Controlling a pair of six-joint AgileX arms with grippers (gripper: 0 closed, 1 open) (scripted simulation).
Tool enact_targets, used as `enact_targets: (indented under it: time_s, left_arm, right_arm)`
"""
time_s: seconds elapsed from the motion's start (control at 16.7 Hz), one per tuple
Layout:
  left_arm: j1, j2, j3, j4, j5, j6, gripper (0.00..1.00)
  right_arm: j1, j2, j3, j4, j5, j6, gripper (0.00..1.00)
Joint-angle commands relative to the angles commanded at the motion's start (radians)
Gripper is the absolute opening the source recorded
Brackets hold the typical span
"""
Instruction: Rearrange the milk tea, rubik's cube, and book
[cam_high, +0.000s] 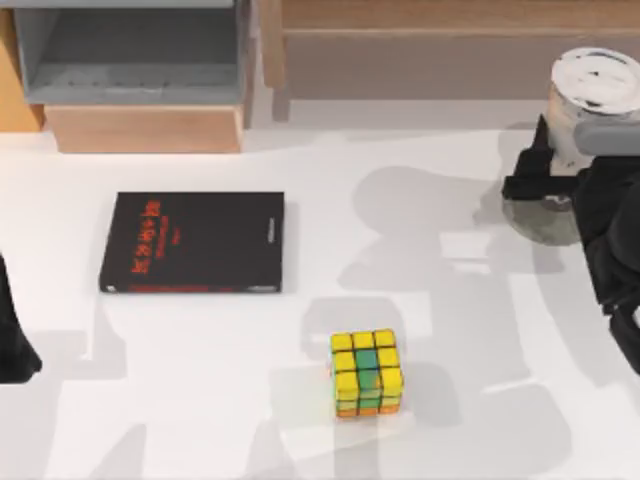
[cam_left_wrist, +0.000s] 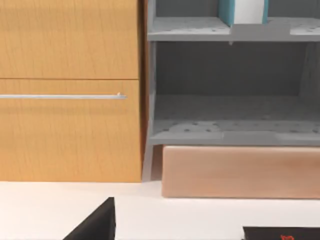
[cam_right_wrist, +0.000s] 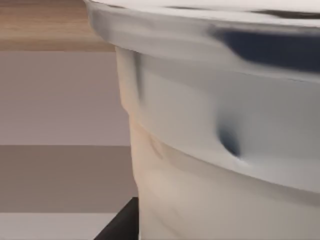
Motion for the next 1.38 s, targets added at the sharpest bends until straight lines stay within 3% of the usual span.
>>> enact_targets:
  time_s: [0.06,0.84,1.38]
  left_arm:
    - [0.000,0.000,0.000,0.000,0.000,0.000,1.00]
    - [0.000,0.000,0.000,0.000,0.000,0.000,1.00]
    - [0.000,0.000,0.000,0.000,0.000,0.000,1.00]
  right_arm:
    - [0.000,0.000,0.000,0.000,0.000,0.000,0.00]
    - [0.000,0.000,0.000,0.000,0.000,0.000,0.98]
    - [-0.001,0.000,0.000,0.000,0.000,0.000,1.00]
